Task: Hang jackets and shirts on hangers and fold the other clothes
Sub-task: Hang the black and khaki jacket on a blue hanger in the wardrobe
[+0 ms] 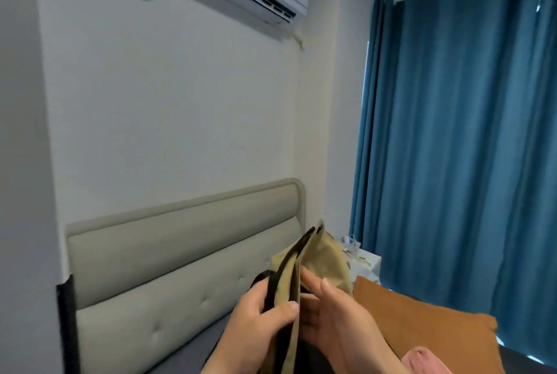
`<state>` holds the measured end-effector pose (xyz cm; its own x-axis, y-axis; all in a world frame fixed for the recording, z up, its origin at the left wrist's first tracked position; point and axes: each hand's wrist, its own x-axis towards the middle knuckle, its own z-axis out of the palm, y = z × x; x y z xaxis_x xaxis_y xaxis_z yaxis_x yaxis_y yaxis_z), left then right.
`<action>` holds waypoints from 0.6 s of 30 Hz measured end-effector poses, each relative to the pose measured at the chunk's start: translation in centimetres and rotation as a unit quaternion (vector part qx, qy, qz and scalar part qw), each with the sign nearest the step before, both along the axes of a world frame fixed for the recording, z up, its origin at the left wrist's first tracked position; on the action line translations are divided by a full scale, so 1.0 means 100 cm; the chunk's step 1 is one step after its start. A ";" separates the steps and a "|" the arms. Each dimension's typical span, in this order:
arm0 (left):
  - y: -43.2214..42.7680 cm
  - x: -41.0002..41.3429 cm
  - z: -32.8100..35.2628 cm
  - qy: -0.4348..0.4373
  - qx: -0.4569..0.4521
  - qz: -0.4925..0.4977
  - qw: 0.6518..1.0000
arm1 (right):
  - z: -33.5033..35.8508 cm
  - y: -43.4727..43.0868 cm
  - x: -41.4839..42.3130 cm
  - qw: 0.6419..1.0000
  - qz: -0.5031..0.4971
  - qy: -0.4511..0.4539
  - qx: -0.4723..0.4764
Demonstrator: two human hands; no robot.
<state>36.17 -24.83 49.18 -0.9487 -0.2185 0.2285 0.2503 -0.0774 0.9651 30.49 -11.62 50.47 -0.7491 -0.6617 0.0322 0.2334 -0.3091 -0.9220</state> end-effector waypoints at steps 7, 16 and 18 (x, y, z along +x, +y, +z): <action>-0.046 0.048 -0.023 0.022 -0.059 0.173 0.983 | 0.000 -0.049 0.019 0.987 0.144 0.051 0.043; -0.091 0.063 -0.017 0.027 0.008 0.333 0.942 | -0.009 -0.106 0.003 0.971 0.234 0.046 0.026; -0.093 0.062 -0.014 0.019 0.027 0.369 0.929 | -0.015 -0.114 0.002 0.973 0.226 0.049 0.021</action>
